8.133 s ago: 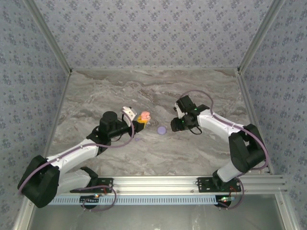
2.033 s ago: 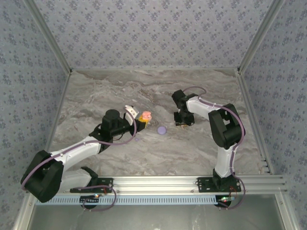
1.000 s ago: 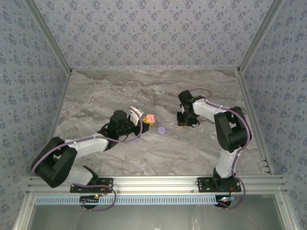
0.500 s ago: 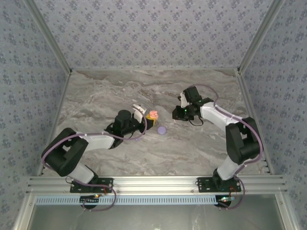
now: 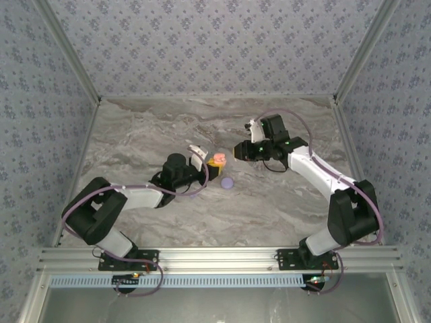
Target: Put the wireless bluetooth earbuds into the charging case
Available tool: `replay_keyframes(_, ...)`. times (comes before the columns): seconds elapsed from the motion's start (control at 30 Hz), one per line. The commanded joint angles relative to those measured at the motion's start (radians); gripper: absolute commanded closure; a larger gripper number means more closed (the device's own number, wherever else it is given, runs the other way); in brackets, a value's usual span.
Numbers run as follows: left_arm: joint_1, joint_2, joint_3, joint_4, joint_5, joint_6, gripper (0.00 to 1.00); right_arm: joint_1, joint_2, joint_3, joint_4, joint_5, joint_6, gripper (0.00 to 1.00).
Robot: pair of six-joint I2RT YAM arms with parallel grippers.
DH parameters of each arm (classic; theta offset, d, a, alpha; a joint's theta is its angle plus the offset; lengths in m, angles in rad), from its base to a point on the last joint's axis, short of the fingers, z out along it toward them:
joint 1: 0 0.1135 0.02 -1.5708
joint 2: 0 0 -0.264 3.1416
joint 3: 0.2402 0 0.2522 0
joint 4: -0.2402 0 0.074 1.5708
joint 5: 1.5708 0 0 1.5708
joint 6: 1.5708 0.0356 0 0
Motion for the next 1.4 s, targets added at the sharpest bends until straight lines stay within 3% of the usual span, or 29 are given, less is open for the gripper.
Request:
replay_keyframes(0.0,-0.005,0.008,0.029,0.05,0.065,-0.004,0.83,0.025,-0.023,0.06,0.008,-0.056,-0.036,0.8)
replay_keyframes(0.37,-0.01,-0.004,0.047,0.042,0.12,-0.021,0.83,0.083,-0.025,0.129,0.01,-0.077,-0.067,0.79)
replay_keyframes(0.63,-0.011,-0.012,0.025,0.146,0.139,-0.088,0.83,0.092,-0.038,0.123,0.048,-0.098,-0.066,0.79)
replay_keyframes(1.37,-0.01,-0.046,-0.005,0.3,0.091,-0.166,0.84,0.098,-0.09,0.097,0.088,-0.102,-0.065,0.79)
